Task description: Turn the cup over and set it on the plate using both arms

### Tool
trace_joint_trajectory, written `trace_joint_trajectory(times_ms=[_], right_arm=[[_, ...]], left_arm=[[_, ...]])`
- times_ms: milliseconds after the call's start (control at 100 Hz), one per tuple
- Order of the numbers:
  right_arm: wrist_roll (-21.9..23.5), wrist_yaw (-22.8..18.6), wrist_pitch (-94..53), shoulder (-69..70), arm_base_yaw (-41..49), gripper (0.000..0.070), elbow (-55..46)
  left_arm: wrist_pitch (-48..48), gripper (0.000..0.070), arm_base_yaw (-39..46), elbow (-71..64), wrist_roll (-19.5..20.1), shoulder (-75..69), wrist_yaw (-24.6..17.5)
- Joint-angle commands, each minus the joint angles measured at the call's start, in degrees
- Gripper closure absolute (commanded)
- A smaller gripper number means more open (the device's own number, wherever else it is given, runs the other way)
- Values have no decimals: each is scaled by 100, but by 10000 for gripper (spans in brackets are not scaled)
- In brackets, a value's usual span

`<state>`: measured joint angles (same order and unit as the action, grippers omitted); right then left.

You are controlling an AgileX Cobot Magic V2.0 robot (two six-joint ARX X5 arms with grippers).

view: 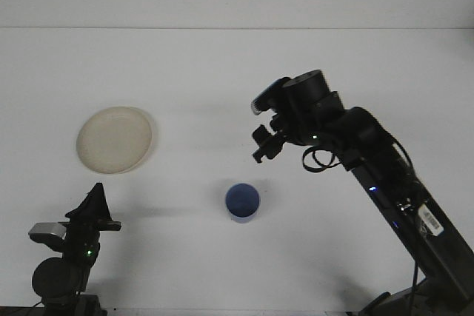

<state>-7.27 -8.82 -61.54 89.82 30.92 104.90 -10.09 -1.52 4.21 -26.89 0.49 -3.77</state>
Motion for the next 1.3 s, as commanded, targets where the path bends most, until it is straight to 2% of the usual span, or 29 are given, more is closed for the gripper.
trace_joint_trajectory(times_ms=[0, 100, 230, 530, 670, 700, 730, 850, 900, 1120, 1290], right_arm=[[-7, -238, 275, -234, -229, 333, -122], [-7, -459, 935, -769, -684, 333, -804], [-7, -492, 2000, -1663, -1222, 333, -2118], [201, -485, 4544, -3899, -2389, 343, -5416], [291, -468, 5051, -4577, -2673, 343, -6363], [332, -468, 5115, -4693, -2719, 343, -6520], [372, -466, 5130, -4795, -2758, 343, -6651], [437, -463, 5132, -5053, -2844, 343, -7012], [446, -466, 5121, -5093, -2841, 343, -7090], [450, -468, 5125, -5077, -2841, 343, -7112], [468, -470, 5125, -5077, -2837, 343, -7112]], left_arm=[[13, 688, 2, 297, -186, 44, -293], [424, 688, 0, 761, -400, 293, -549], [796, 688, 0, 1460, -293, 984, -850], [1733, 688, -120, 3657, 964, 3871, -1526], [2208, 680, -385, 4634, 1394, 5115, -1937], [2317, 661, -466, 4830, 1482, 5359, -2009], [2437, 609, -542, 5023, 1576, 5587, -2070], [3034, 268, -859, 5746, 1788, 6378, -2190], [3357, 198, -1001, 6039, 1921, 6655, -2205], [4682, 197, -1707, 7147, 2463, 7683, -2205], [5211, 198, -2308, 7514, 2590, 8238, -2205]])
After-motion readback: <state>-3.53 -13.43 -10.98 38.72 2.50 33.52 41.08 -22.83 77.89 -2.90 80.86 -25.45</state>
